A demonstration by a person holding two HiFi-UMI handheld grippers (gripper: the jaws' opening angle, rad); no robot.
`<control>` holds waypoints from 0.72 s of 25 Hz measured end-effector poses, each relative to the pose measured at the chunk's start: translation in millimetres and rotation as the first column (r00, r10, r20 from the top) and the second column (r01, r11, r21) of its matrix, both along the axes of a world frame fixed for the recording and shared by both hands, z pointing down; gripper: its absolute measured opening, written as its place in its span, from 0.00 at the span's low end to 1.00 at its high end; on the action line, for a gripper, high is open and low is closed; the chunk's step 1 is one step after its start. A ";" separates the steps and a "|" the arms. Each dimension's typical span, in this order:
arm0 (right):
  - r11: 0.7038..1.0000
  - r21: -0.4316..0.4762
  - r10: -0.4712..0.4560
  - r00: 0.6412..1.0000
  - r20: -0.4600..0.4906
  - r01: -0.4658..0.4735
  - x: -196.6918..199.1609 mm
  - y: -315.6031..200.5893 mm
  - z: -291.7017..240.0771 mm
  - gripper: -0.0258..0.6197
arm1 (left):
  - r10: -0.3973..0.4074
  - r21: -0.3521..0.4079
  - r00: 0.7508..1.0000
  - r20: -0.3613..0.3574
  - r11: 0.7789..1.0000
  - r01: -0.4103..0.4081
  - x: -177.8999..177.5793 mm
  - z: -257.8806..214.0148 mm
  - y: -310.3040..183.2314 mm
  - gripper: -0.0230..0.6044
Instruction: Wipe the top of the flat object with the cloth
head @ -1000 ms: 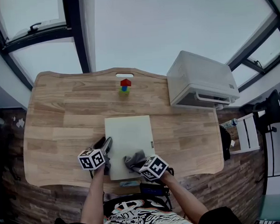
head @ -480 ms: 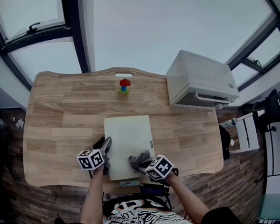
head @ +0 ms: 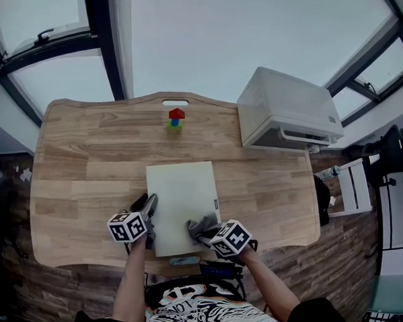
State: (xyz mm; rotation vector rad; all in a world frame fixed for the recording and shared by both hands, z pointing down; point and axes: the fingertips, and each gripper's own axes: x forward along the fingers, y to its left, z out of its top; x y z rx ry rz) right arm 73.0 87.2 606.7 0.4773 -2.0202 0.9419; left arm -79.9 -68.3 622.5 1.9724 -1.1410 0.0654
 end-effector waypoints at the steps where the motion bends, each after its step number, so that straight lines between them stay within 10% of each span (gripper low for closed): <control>1: 1.000 -0.003 0.000 1.000 0.002 0.000 0.1 -0.4 0.1 0.05 | 0.000 0.000 1.000 0.000 1.000 0.000 0.1 0.0 -0.4 0.36; 18: 0.995 0.062 0.074 0.997 -0.005 -0.073 5.5 -44.9 -0.1 0.05 | 0.010 0.001 1.000 -0.014 1.000 -0.010 0.2 -0.4 0.4 0.36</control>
